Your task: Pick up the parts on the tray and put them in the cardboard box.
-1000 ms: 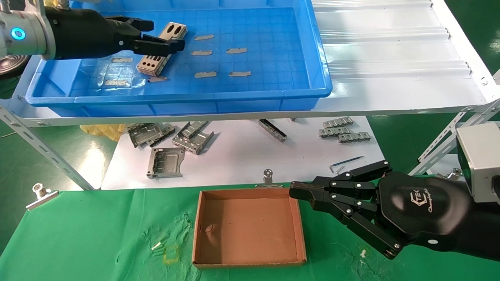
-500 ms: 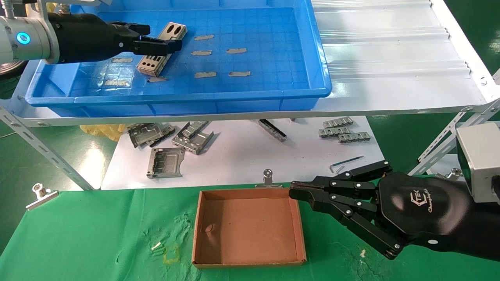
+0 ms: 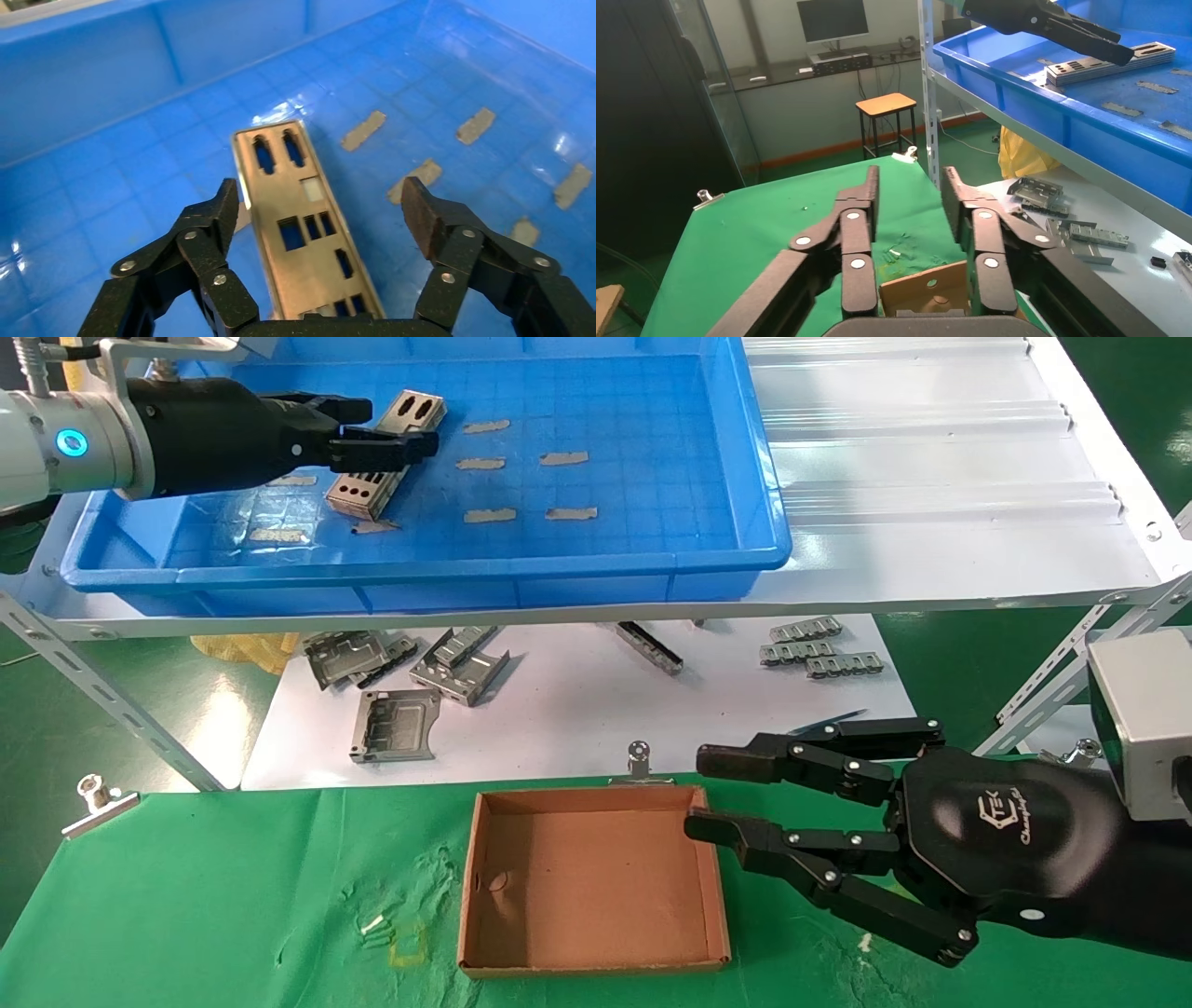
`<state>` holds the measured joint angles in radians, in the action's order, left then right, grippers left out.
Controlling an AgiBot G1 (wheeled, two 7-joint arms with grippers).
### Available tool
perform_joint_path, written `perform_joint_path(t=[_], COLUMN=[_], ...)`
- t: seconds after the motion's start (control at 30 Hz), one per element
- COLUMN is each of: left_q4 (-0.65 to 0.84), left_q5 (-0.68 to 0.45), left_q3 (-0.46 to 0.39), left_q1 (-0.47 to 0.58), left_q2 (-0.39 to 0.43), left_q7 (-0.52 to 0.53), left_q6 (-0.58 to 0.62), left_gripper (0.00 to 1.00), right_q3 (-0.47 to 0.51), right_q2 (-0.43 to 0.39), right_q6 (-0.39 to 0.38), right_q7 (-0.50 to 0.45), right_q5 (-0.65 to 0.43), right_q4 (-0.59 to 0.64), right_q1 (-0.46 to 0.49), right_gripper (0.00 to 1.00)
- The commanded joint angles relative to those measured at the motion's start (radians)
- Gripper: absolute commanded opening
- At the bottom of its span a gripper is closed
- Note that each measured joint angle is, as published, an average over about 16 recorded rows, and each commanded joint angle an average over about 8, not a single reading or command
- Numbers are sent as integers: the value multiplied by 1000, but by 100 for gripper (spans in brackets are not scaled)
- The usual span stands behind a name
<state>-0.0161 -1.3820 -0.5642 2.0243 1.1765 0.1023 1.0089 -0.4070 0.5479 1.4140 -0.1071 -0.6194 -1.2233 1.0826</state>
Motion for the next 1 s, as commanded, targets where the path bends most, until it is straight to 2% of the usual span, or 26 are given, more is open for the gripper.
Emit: perform_joint_path(t=[0.03, 0.57, 1.0], left_q4=[4, 18, 18], left_q5=[3, 6, 11], left_q3=[2, 4, 8], left_q1=[-1, 0, 6], left_q2=[2, 9, 25], left_q7=[-2, -1, -2], left_q6=[-11, -85, -204], left_gripper=[0, 0, 0], right_q3=[0, 0, 0], right_q2=[0, 0, 0], right_q6=[0, 0, 0], right_q7=[0, 0, 0], right_q5=[0, 0, 0], right_q4=[0, 0, 0], right_q1=[0, 0, 0], right_gripper=[100, 100, 100])
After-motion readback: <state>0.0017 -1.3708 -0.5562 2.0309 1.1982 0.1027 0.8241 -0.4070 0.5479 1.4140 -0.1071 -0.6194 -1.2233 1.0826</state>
